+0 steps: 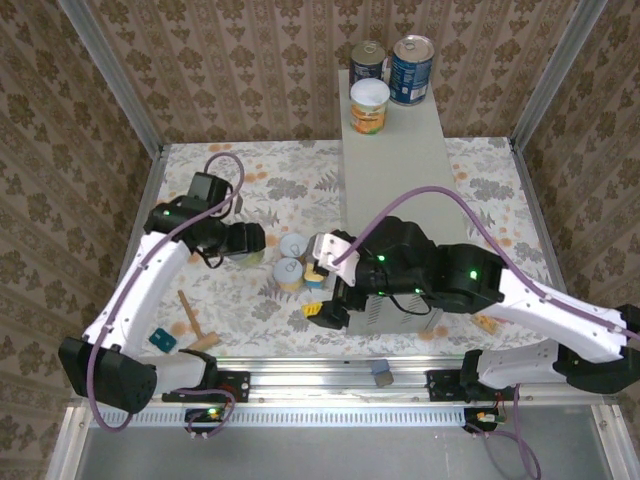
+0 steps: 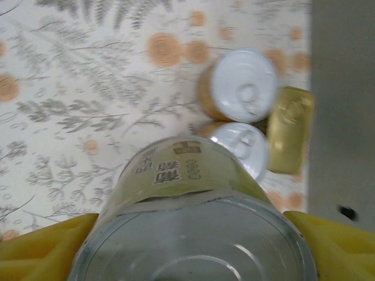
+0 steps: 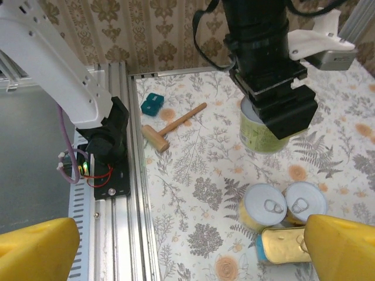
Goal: Place and organize the canned foods onto the counter
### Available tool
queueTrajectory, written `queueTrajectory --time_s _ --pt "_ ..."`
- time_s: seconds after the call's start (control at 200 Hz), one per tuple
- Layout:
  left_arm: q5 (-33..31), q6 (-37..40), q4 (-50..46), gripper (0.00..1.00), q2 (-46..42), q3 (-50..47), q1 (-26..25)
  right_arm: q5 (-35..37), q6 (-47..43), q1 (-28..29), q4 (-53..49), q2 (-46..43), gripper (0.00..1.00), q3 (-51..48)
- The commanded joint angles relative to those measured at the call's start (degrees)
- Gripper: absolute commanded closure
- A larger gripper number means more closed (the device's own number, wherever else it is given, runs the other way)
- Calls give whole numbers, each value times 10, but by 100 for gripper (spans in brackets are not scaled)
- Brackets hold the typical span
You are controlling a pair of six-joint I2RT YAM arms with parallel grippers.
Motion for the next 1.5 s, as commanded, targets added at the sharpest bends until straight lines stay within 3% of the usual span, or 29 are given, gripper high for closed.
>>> queueTrajectory --time_s 0.0,0.31,0.43,0.615,0.88,1.495 --pt "104 69 -62 46 -25 73 -5 15 -34 4 40 -34 0 -24" --pt "223 106 -117 46 -28 225 -52 51 -37 8 74 -80 0 -76" --pt "238 105 -123 46 -22 266 -110 74 -38 16 78 -84 0 -81" --pt "231 93 -126 48 -15 310 -176 125 -41 35 78 -73 0 -63" --pt "213 83 -125 48 -11 335 -229 161 -34 41 103 -47 0 -42" --pt "217 70 -96 48 -20 323 -257 177 -28 49 169 20 2 -23"
